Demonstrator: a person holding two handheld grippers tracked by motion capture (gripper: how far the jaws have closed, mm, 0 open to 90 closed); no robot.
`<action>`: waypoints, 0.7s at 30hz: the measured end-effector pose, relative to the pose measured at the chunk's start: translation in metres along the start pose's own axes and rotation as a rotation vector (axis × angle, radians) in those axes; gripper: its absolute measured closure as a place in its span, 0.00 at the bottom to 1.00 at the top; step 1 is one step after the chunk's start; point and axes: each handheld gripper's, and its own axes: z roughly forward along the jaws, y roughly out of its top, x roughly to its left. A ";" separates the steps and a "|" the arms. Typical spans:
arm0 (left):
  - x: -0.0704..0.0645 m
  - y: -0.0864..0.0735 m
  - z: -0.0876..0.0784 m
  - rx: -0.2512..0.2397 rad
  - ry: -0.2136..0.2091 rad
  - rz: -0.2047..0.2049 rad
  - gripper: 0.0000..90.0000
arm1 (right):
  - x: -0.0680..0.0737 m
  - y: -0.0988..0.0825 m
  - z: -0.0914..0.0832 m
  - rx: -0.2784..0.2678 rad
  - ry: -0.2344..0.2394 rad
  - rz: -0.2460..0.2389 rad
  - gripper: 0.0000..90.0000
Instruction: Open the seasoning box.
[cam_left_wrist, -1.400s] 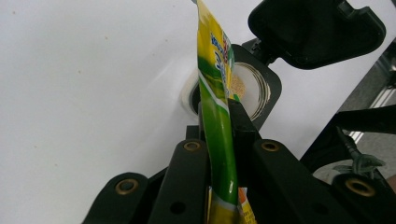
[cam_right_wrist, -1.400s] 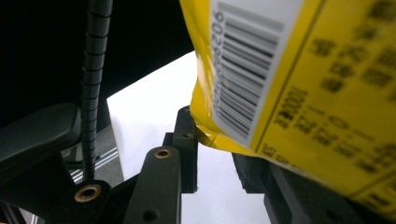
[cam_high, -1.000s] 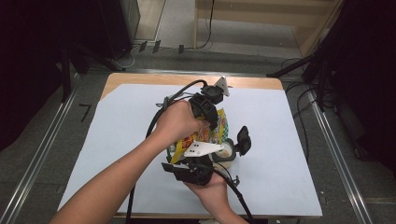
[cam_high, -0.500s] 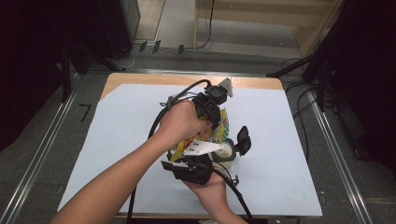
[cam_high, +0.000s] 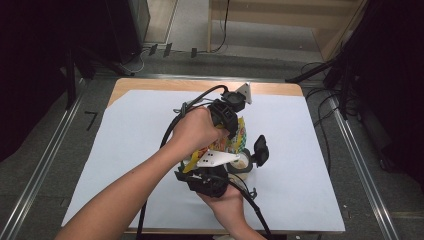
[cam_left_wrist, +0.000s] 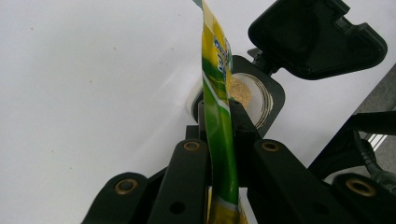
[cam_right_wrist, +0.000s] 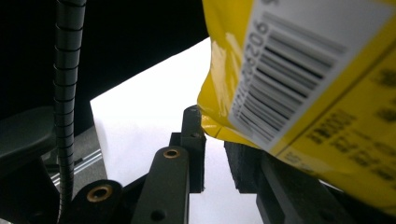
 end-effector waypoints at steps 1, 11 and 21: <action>0.000 -0.001 0.000 -0.005 -0.002 0.000 0.98 | 0.000 0.000 0.000 0.002 -0.001 -0.003 0.88; 0.002 -0.002 0.000 -0.008 -0.010 -0.005 0.97 | 0.001 0.000 0.000 0.003 0.002 -0.013 0.88; 0.004 -0.001 0.000 -0.004 -0.024 -0.009 0.96 | 0.001 0.000 0.000 0.001 0.002 -0.013 0.88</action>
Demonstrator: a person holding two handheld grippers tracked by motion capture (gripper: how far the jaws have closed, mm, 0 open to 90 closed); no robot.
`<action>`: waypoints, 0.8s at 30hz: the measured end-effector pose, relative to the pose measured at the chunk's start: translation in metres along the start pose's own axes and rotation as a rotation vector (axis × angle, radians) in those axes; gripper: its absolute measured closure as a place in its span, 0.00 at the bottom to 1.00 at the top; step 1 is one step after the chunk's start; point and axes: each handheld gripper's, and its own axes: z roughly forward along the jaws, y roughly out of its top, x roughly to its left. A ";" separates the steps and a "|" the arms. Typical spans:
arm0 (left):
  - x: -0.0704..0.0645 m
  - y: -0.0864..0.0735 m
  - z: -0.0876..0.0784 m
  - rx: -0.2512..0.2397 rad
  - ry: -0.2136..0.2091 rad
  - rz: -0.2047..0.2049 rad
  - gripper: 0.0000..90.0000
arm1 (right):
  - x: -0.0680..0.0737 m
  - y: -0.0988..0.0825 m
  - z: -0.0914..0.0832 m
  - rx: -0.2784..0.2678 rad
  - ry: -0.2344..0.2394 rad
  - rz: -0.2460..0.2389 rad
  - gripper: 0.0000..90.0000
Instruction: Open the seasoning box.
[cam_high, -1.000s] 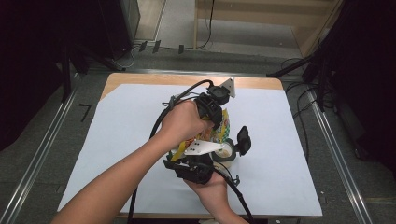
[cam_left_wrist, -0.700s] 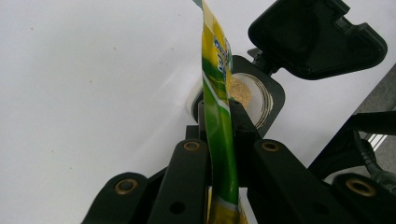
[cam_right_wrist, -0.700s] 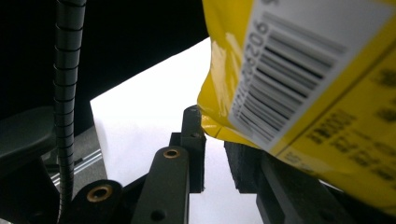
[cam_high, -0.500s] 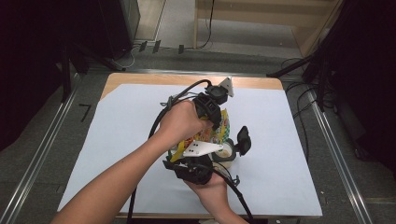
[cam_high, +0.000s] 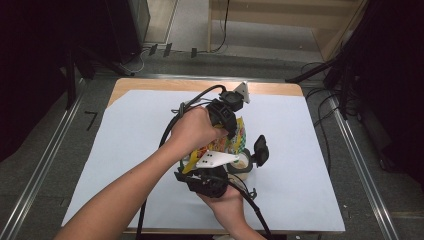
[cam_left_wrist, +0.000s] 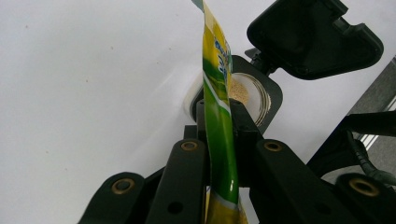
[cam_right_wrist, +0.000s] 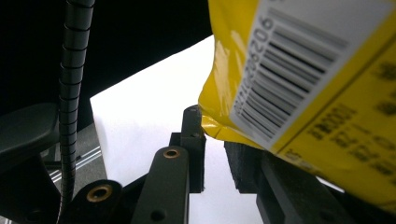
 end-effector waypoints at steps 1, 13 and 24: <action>0.000 0.000 0.000 0.001 -0.003 -0.001 0.96 | 0.000 0.000 0.000 0.000 0.000 0.000 0.88; 0.002 0.001 -0.001 0.000 -0.009 0.002 0.95 | 0.000 0.000 -0.001 0.000 0.000 0.000 0.88; 0.001 0.000 -0.001 -0.014 -0.005 0.006 0.95 | 0.001 0.000 -0.001 -0.001 0.000 0.002 0.88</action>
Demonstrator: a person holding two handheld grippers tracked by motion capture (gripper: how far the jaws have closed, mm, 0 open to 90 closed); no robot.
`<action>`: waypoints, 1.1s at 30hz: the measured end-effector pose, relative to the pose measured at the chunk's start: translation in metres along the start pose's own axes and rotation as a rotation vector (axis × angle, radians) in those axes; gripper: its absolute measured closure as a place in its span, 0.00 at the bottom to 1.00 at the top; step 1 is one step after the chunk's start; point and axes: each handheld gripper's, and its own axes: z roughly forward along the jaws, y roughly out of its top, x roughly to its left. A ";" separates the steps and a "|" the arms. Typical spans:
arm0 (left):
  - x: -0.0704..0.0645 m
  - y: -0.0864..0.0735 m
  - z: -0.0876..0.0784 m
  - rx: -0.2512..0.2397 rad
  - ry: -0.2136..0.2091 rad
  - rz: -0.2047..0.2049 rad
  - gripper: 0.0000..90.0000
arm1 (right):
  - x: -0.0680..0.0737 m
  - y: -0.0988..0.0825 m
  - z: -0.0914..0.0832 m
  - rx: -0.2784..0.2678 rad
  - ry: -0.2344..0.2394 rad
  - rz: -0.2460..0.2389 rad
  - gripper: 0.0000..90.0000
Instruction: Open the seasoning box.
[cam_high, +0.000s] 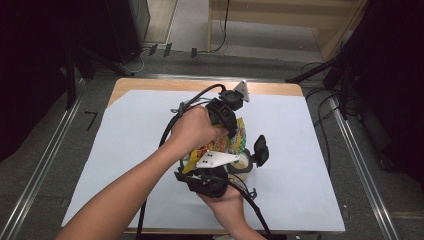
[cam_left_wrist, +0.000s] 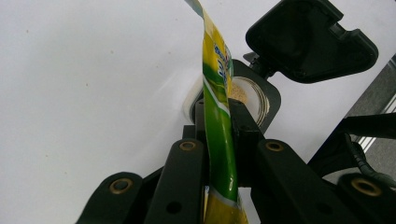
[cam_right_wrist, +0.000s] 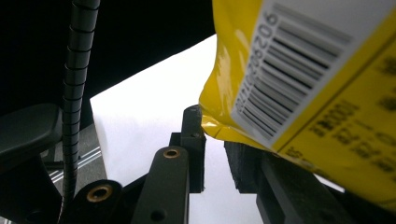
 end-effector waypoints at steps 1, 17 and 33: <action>0.000 0.000 0.000 0.001 0.001 0.001 0.95 | 0.000 0.000 0.000 0.001 0.000 0.000 0.88; 0.000 -0.002 -0.001 -0.022 -0.007 0.003 0.95 | -0.001 -0.002 0.001 0.005 -0.008 -0.017 0.88; 0.001 -0.003 -0.004 -0.039 -0.021 0.001 0.93 | -0.003 -0.002 -0.002 0.001 0.000 -0.008 0.88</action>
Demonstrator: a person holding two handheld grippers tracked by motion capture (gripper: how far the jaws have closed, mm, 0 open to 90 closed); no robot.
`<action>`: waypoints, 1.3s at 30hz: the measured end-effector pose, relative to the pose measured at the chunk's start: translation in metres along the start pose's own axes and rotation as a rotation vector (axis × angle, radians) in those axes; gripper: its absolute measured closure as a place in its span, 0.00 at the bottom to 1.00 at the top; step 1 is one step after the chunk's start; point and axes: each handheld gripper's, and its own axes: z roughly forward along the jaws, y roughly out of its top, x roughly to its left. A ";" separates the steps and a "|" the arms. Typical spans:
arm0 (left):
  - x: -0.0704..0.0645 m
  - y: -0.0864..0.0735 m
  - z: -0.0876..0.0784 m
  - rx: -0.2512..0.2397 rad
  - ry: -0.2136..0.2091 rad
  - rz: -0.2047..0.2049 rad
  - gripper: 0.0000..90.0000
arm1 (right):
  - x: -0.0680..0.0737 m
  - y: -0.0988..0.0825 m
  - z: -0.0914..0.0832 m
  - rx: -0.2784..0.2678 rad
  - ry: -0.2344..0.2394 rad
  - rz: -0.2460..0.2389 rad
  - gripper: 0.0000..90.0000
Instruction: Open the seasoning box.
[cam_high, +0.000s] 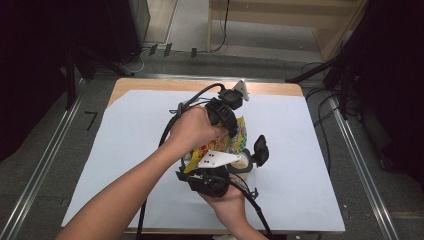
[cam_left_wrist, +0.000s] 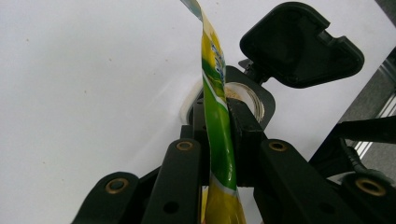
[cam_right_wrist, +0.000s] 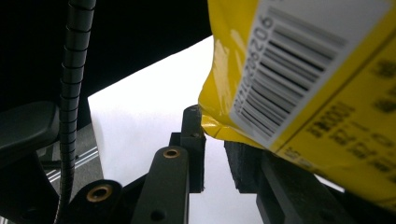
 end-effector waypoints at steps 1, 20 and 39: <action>0.000 0.000 0.000 -0.005 -0.001 -0.003 0.93 | 0.000 0.000 0.000 0.001 0.000 0.000 0.88; 0.001 -0.001 0.000 -0.010 -0.008 0.001 0.92 | 0.000 0.000 -0.001 0.001 -0.003 0.005 0.88; -0.001 -0.001 0.001 -0.021 -0.002 0.007 0.92 | 0.000 -0.001 -0.001 0.002 -0.008 0.001 0.88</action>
